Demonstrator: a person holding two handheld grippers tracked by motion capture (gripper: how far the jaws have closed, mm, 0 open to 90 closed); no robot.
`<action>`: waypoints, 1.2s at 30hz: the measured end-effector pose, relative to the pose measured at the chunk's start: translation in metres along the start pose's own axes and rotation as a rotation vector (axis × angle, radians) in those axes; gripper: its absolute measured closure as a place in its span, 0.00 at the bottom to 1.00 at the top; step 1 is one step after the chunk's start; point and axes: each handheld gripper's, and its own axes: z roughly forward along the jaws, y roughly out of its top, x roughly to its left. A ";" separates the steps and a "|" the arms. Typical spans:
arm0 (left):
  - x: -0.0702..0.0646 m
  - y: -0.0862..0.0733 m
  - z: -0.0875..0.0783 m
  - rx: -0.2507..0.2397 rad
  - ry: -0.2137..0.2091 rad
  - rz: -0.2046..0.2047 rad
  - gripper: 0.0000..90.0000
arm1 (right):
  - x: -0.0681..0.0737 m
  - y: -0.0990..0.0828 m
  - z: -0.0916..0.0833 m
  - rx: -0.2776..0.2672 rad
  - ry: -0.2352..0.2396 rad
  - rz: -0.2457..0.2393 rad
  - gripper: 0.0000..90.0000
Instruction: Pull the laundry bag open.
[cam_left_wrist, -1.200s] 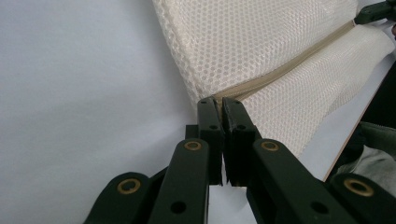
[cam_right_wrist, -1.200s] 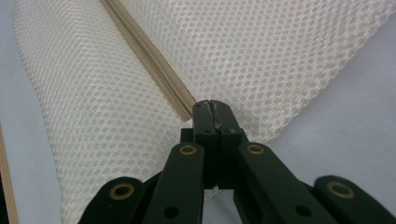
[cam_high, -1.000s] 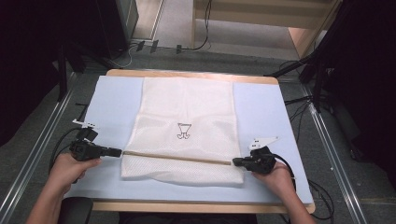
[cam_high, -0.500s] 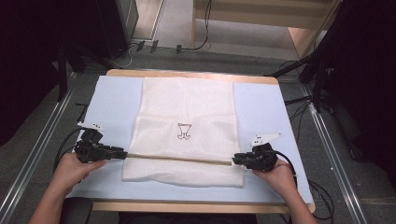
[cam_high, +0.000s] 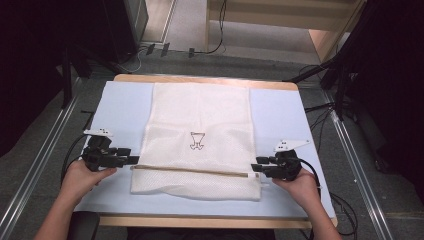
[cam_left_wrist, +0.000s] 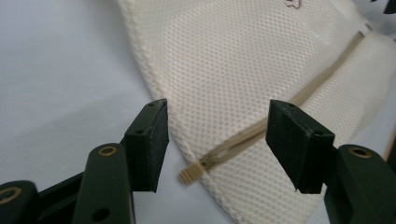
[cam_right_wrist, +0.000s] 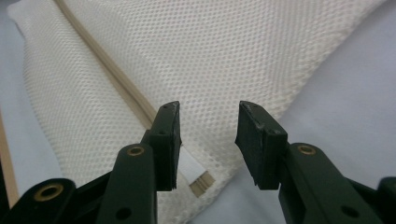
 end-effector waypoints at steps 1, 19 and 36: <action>0.002 0.000 -0.001 -0.008 0.007 -0.006 0.42 | -0.002 0.000 -0.001 -0.009 -0.005 0.003 0.68; 0.026 -0.005 -0.010 -0.066 0.088 -0.072 0.38 | -0.035 -0.011 -0.016 -0.098 -0.145 0.128 0.47; 0.034 -0.004 -0.005 -0.055 0.145 -0.074 0.34 | -0.044 -0.018 -0.017 -0.101 -0.195 0.145 0.43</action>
